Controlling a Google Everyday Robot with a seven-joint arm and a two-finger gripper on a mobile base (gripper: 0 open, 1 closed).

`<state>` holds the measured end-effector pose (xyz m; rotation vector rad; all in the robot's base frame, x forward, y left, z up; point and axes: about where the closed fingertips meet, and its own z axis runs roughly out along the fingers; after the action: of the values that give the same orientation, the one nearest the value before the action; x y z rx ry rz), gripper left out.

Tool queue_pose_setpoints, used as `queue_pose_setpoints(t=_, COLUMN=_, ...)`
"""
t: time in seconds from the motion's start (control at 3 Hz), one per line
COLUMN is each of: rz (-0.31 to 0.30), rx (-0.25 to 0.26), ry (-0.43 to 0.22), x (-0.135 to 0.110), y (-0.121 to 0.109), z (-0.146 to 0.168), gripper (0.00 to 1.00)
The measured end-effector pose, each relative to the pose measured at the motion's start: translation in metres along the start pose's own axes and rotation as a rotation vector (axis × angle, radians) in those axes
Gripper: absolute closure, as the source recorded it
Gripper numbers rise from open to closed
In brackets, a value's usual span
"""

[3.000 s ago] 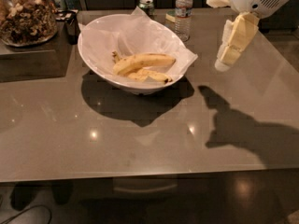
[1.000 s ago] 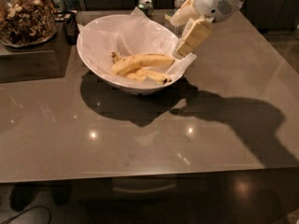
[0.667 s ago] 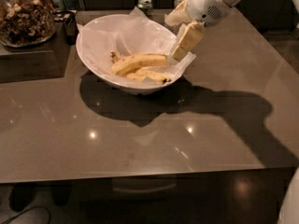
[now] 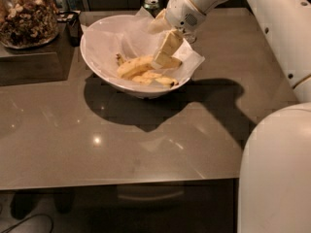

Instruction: Pick banana from white bowl

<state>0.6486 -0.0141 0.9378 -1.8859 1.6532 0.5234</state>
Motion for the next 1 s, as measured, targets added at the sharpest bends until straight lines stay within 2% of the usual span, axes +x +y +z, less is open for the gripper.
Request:
queue_pose_setpoints(t=0.33, rz=-0.017, rx=-0.022, ry=-0.003, x=-0.003, y=-0.01, z=0.02, gripper=0.34)
queue_pose_setpoints(t=1.0, rz=0.017, rx=-0.055, ry=0.012, x=0.014, y=-0.012, z=0.042, gripper=0.31)
